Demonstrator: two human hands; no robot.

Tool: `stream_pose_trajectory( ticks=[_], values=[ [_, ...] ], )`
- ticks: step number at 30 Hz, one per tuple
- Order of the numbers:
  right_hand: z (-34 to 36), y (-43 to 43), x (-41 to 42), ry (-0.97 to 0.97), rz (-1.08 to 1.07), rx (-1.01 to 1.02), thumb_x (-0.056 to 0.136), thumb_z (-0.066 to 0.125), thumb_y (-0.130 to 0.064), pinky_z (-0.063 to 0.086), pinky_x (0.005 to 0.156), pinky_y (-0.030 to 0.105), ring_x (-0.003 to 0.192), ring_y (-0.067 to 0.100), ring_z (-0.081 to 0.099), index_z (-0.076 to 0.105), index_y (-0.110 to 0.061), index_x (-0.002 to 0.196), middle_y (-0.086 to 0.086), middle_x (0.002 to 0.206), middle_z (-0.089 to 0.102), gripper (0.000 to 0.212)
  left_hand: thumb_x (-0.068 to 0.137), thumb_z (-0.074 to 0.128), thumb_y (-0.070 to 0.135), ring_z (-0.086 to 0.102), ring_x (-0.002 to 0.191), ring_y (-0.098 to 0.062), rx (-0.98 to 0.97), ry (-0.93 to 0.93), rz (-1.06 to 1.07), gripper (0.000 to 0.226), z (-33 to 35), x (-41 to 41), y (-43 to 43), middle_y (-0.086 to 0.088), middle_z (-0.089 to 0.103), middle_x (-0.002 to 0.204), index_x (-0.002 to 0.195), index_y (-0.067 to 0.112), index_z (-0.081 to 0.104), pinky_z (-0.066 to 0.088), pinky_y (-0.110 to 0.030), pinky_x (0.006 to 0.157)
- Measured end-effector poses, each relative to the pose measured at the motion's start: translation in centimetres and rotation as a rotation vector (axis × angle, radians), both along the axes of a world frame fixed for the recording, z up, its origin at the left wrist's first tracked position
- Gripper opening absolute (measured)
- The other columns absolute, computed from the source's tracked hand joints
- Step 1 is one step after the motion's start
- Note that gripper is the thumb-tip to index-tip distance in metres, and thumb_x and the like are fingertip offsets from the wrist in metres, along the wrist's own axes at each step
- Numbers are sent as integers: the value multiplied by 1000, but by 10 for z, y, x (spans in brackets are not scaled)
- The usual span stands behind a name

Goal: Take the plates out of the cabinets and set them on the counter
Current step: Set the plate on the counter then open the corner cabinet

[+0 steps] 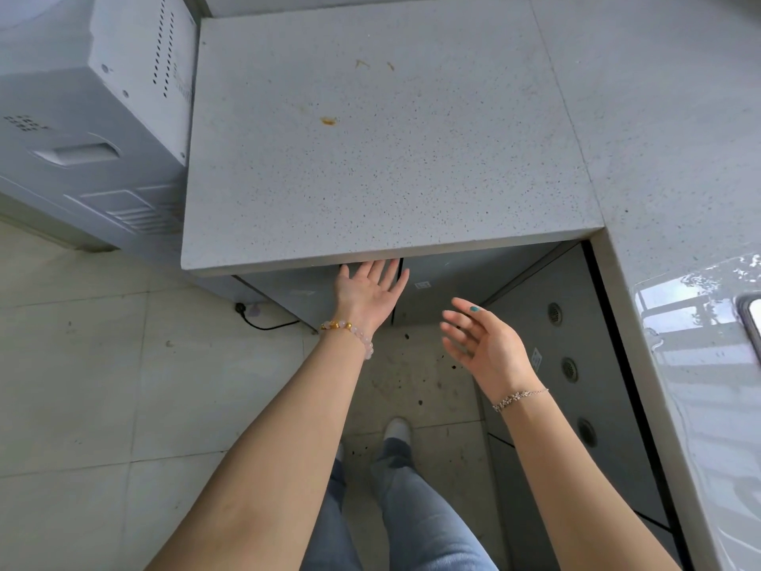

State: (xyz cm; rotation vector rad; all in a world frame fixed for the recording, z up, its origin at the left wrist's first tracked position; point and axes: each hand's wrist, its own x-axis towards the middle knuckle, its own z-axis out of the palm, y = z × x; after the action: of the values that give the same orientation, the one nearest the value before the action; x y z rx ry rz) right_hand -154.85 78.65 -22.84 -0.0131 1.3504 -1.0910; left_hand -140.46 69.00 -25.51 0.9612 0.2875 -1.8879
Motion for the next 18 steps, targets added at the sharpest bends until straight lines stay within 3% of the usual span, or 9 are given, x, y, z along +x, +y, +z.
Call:
stream_pose_trajectory(
  ticks=[6, 12, 18],
  values=[
    [7, 6, 3, -20, -23, -42, 96, 42, -19, 53, 81, 31, 82, 17, 66, 66, -12, 109, 1, 86, 70, 28, 100, 16, 47, 41, 134, -25, 17, -3, 8, 63, 5, 1, 5, -10, 44, 145, 136, 3, 42, 30, -46, 110],
    [15, 17, 13, -9, -37, -73, 95, 42, -19, 53, 75, 29, 80, 16, 68, 67, -13, 107, 1, 86, 71, 28, 100, 17, 45, 39, 135, -25, 33, -15, -11, 62, 12, 7, 20, -11, 36, 150, 141, 3, 36, 31, -47, 110],
    [28, 39, 31, 23, -79, -100, 95, 43, -19, 52, 84, 32, 81, 16, 68, 67, -13, 108, 2, 88, 71, 27, 100, 19, 44, 38, 136, -27, 43, -49, -124, 62, 17, 26, 51, -14, 35, 150, 141, 0, 35, 31, -48, 109]
  ],
)
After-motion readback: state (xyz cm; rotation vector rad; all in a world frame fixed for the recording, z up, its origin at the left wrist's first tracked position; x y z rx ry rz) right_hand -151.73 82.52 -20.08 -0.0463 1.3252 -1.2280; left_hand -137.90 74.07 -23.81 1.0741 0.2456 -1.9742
